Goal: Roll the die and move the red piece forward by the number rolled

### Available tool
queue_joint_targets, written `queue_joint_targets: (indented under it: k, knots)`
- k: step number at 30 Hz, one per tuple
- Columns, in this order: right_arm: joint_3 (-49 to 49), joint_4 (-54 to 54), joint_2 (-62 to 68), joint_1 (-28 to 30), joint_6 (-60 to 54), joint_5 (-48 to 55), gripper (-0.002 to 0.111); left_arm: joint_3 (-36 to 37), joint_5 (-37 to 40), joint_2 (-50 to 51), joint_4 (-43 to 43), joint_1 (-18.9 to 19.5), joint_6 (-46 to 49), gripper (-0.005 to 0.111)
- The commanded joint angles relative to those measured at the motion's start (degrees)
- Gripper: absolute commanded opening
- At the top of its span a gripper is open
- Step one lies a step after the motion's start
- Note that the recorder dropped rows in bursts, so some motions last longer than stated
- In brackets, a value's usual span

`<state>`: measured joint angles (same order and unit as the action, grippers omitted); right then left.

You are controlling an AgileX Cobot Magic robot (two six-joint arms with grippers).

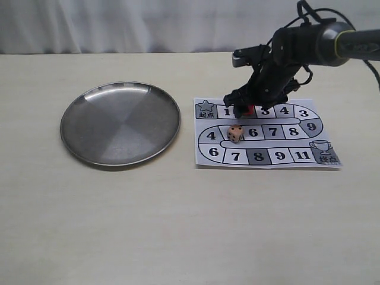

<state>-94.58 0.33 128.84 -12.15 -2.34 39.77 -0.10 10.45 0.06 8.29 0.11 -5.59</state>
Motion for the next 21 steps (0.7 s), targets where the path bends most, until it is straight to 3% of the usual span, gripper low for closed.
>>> queue_joint_targets:
  k: [1, 3, 5, 10, 21]
  knots:
    - [-0.1, 0.5, -8.7, 0.0, -1.3, -1.0, 0.074, 0.1, -0.5, -0.1, -0.2, -0.1, -0.1, 0.000]
    - [0.0, 0.5, -12.5, 0.0, -3.1, -1.0, 0.068, 0.1, -0.5, -0.1, -0.2, -0.1, -0.1, 0.000]
    - [0.4, 0.5, -17.0, 0.0, -4.3, -1.2, 0.055, 0.1, -0.5, -0.1, -0.2, -0.1, -0.1, 0.000]
    - [7.7, 0.5, -30.0, 0.0, -4.5, -8.4, 0.004, 0.1, -0.5, -0.1, -0.2, -0.1, -0.1, 0.000]
    - [49.6, 0.5, -65.4, 0.0, -2.8, -37.4, 0.005, 0.1, -0.5, -0.1, -0.2, -0.1, -0.1, 0.000]
